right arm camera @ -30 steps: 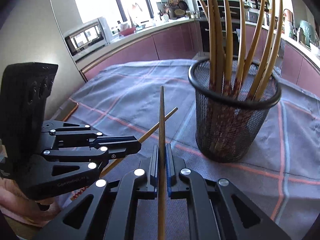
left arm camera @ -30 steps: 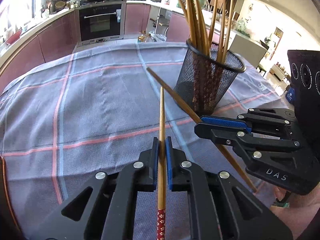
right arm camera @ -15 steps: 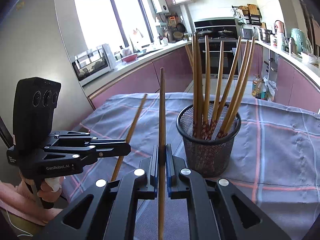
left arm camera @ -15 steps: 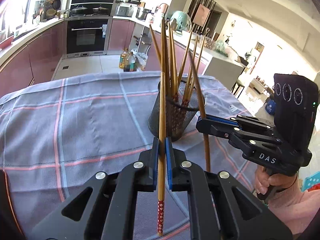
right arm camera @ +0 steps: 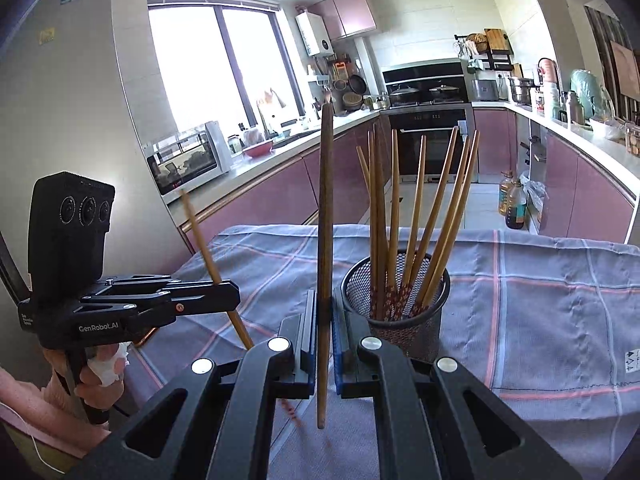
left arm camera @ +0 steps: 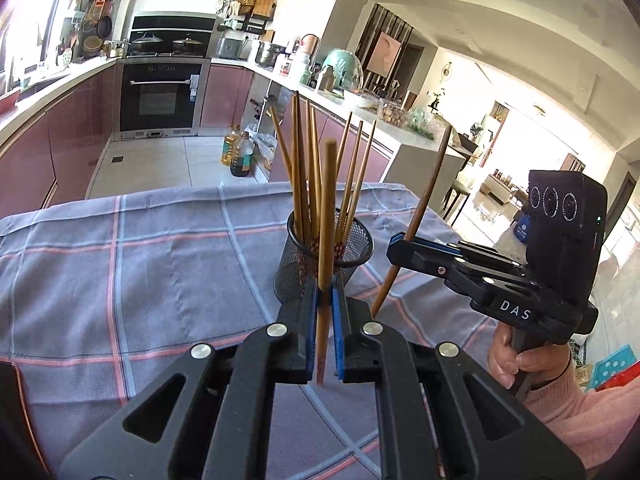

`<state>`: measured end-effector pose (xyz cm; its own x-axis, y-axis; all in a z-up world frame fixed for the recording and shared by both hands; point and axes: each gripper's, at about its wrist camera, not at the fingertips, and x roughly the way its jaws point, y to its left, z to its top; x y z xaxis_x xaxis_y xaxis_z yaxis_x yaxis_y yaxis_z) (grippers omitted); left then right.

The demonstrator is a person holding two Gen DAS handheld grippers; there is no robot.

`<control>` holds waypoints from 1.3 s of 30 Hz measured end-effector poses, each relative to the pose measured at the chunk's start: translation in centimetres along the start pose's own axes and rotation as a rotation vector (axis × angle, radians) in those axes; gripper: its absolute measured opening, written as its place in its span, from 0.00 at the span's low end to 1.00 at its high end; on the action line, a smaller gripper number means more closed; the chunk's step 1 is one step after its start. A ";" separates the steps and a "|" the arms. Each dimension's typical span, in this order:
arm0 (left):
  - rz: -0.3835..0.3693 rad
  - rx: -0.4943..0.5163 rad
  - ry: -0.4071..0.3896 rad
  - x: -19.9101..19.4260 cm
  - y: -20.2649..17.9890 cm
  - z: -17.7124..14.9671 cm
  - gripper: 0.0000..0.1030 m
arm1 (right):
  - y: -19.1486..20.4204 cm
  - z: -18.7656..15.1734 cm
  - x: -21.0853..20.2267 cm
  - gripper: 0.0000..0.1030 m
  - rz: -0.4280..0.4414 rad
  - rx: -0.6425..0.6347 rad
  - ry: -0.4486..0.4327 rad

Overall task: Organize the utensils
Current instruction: 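Lift the chopstick upright with the right tool over the mesh cup, then lower the upright chopstick into the mesh cup with the right tool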

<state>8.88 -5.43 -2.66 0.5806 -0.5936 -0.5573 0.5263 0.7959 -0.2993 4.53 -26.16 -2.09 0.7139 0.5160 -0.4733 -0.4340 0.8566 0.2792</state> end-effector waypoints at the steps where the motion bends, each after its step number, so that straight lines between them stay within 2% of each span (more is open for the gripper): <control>1: -0.003 -0.001 -0.007 -0.1 -0.1 0.1 0.07 | 0.0 0.1 -0.1 0.05 0.000 0.001 -0.005; 15: -0.014 0.013 -0.042 -0.6 -0.8 1.5 0.07 | -0.5 1.3 -1.2 0.05 -0.013 -0.002 -0.051; 39: 0.013 0.059 -0.062 -0.6 -2.1 2.5 0.07 | -0.1 2.2 -2.2 0.05 -0.032 -0.017 -0.080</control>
<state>8.94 -7.02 0.24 0.6241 -0.5907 -0.5115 0.5530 0.7963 -0.2449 4.24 -27.37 0.78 0.7690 0.4881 -0.4128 -0.4195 0.8726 0.2504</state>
